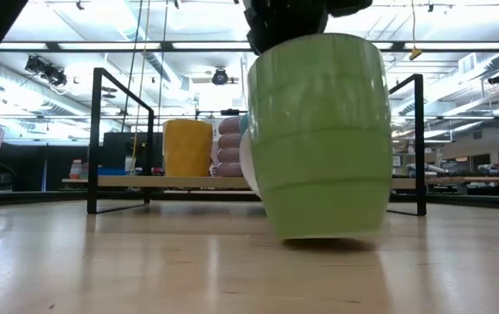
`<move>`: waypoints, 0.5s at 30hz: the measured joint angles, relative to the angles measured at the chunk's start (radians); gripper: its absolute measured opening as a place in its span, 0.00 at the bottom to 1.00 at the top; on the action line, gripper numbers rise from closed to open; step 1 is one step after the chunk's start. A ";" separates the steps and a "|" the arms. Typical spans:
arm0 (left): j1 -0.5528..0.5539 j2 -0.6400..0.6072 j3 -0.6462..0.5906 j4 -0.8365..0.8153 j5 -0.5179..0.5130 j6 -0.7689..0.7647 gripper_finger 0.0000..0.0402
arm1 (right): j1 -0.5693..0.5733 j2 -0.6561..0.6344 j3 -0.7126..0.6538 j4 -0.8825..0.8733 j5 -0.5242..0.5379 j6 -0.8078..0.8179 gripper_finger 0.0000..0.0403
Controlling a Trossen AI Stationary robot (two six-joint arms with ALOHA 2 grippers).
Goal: Place coffee mugs
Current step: Put the green mug on the shelf
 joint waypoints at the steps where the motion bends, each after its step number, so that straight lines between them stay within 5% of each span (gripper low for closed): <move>1: -0.002 0.000 0.000 -0.005 -0.008 -0.023 0.06 | 0.000 0.000 0.000 0.000 0.000 0.000 0.28; 8: -0.020 -0.004 0.003 -0.069 -0.078 -0.262 0.05 | 0.000 0.000 0.000 0.000 0.000 0.000 0.28; 15: -0.030 -0.005 0.003 -0.170 -0.121 -0.771 0.05 | 0.000 0.000 0.000 0.000 0.000 0.000 0.28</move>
